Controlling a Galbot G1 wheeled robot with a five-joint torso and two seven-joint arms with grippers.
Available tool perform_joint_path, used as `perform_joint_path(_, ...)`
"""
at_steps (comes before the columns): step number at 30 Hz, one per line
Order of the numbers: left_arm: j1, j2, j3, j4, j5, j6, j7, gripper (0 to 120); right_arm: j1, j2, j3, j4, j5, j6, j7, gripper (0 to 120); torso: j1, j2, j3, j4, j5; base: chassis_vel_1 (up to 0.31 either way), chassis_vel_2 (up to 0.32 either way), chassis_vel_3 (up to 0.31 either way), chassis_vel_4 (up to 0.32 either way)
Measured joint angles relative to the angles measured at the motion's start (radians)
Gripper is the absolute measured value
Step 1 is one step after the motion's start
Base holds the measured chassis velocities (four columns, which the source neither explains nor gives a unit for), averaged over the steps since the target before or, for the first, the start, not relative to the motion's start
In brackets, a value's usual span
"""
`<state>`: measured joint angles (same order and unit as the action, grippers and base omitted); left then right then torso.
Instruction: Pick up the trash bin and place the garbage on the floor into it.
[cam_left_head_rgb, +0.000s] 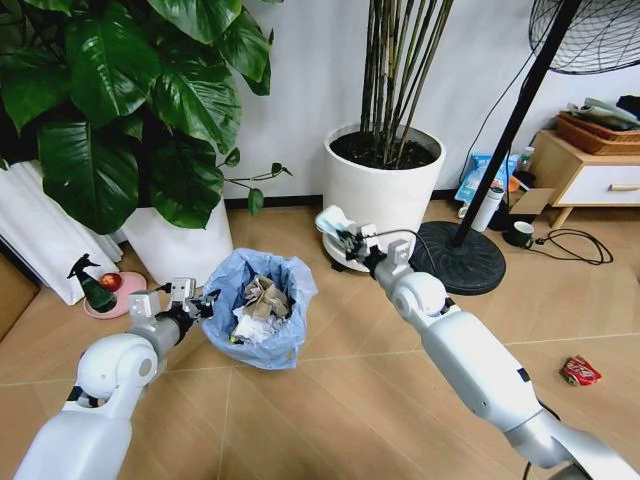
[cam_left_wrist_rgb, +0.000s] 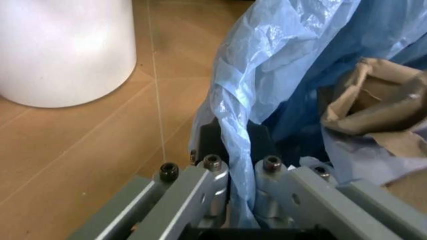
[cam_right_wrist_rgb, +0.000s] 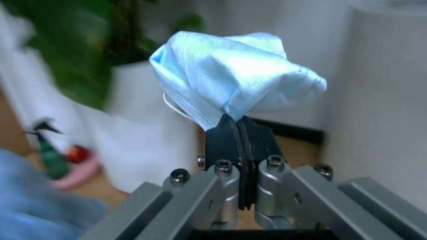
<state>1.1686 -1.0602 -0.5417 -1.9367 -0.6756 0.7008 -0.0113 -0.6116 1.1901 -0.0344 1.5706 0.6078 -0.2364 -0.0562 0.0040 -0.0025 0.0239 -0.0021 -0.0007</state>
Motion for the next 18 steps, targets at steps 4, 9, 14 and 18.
perform_joint_path(4,0.000,0.010,0.009,0.003,-0.003,0.006,-0.001,0,0.020,-0.020,-0.045,0.107,0.063,-0.042,0.005,0,0.000,0.000,0.000,0.0002,-0.0004,0.000,0.000,0.000,0.000)
perform_joint_path(9,-0.009,0.017,0.021,0.009,-0.011,0.012,-0.003,0,0.016,-0.089,-0.110,0.230,0.169,-0.078,0.032,0,0.000,0.000,0.000,0.0000,-0.0002,0.000,0.000,0.000,0.000)
perform_joint_path(14,-0.031,0.022,0.040,0.021,-0.018,0.018,-0.007,0,-0.025,-0.196,-0.189,0.325,0.211,-0.095,0.023,0,0.000,0.000,0.000,-0.0004,-0.0001,0.000,0.000,0.000,0.000)
perform_joint_path(18,-0.041,0.024,0.051,0.027,-0.019,0.020,-0.006,0,-0.024,-0.212,-0.232,0.351,0.230,-0.099,0.019,0,0.000,0.000,0.000,-0.0002,-0.0001,0.000,0.000,0.000,0.000)
